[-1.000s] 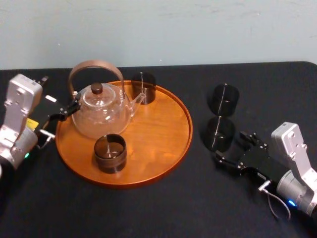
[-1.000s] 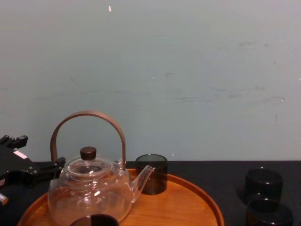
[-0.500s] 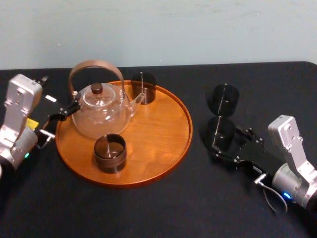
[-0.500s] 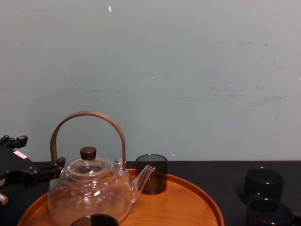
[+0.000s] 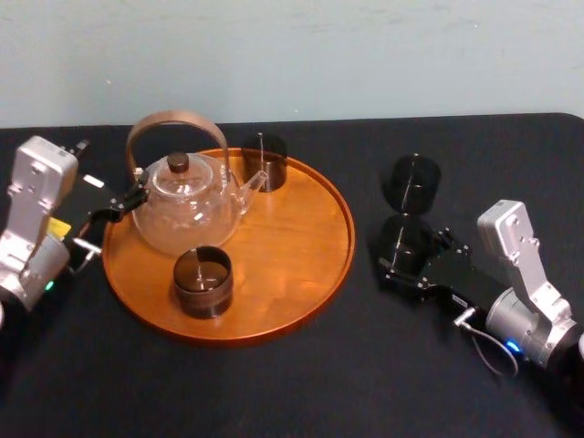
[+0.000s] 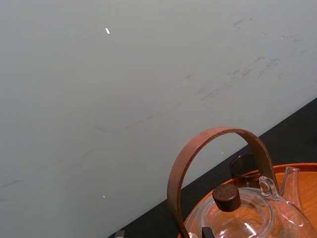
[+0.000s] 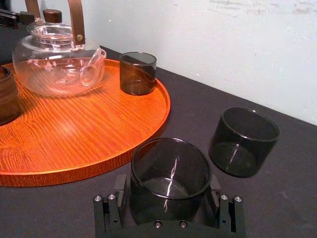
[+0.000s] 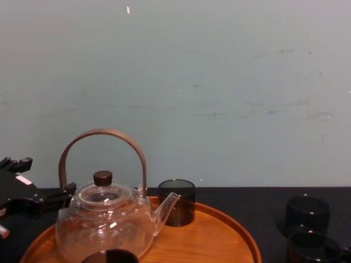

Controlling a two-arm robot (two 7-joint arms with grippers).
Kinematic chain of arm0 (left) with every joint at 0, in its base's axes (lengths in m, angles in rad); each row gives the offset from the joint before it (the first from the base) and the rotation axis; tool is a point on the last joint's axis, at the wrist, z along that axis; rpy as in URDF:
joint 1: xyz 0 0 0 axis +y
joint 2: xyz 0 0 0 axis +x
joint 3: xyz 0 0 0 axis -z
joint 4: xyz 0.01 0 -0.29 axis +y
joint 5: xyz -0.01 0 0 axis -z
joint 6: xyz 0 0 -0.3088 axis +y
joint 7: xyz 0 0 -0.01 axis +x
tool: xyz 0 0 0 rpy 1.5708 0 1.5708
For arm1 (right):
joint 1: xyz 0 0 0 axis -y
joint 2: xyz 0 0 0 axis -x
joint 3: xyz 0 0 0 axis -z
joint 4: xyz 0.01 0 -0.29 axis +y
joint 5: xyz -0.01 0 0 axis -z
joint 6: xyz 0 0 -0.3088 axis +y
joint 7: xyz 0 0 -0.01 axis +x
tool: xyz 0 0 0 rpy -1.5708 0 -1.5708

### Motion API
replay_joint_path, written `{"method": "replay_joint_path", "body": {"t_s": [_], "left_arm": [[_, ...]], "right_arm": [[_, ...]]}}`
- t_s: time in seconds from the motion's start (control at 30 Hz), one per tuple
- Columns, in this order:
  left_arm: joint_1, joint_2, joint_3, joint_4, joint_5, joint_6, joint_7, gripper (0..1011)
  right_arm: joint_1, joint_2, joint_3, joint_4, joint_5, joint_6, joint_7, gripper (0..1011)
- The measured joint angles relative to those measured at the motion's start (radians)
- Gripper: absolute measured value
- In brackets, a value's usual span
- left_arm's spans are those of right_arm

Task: Pick up the glass from the table and place it on the tray.

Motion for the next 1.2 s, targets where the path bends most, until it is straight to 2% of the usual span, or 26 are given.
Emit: {"method": "replay_joint_path", "body": {"t_s": [0.47,1.2], "left_arm": [[0.0,0.0,0.0,0.0,0.0,0.0,0.0,1009],[0.0,0.0,0.0,0.0,0.0,0.0,0.0,1010]], "right_arm": [[0.037,-0.039,0.004,0.069,-0.014,-0.008,0.042,1002],[0.043,-0.043,0.0,0.079,-0.026,-0.019,0.047,1002]]}}
